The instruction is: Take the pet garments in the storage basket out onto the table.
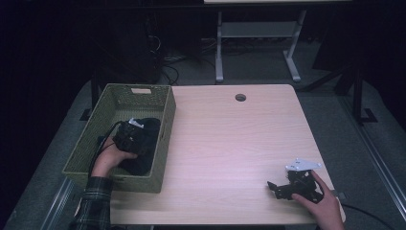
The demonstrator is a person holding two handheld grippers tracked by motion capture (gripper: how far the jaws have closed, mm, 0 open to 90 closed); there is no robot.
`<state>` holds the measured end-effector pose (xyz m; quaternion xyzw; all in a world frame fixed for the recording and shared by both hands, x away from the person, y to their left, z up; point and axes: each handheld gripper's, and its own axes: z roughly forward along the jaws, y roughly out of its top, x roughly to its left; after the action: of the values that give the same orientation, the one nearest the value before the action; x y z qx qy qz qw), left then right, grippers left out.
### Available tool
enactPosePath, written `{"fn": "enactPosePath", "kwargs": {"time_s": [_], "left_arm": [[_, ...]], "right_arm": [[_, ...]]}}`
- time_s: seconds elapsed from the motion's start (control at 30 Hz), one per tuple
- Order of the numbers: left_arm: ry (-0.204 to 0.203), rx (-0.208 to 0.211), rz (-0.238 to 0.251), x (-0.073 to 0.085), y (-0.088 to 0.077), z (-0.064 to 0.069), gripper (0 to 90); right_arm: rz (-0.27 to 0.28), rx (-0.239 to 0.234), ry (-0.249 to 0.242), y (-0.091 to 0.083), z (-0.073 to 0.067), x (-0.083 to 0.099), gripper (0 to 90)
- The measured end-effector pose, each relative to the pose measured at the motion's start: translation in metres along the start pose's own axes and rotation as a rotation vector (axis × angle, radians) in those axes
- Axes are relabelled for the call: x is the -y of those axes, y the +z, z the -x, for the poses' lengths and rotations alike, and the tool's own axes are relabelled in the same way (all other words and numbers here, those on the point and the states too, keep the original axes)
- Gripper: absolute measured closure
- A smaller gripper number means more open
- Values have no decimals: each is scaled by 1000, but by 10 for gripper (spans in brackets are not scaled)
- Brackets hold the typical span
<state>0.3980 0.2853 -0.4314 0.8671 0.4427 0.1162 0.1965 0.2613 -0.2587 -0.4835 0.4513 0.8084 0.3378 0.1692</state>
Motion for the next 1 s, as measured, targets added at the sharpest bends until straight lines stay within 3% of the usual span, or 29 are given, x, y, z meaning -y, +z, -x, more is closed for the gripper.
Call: {"fn": "enactPosePath", "kwargs": {"time_s": [0.1,0.23,0.3,0.47,0.6,0.83,1.0], "left_arm": [[-2,-5,-23,-1,-2,0,296],[-21,14,-18,-2,-8,-3,590],[-45,18,-7,-3,-13,-6,646],[-92,30,68,-2,-27,-10,666],[-101,38,124,-2,-38,-13,666],[-138,66,271,0,-71,-17,669],[-157,110,379,0,-89,-18,670]], "right_arm": [[0,0,0,0,0,0,0],[0,0,0,0,0,0,0],[0,0,0,0,0,0,0],[0,0,0,0,0,0,0],[0,0,0,0,0,0,0],[0,0,0,0,0,0,0],[0,0,0,0,0,0,0]]}}
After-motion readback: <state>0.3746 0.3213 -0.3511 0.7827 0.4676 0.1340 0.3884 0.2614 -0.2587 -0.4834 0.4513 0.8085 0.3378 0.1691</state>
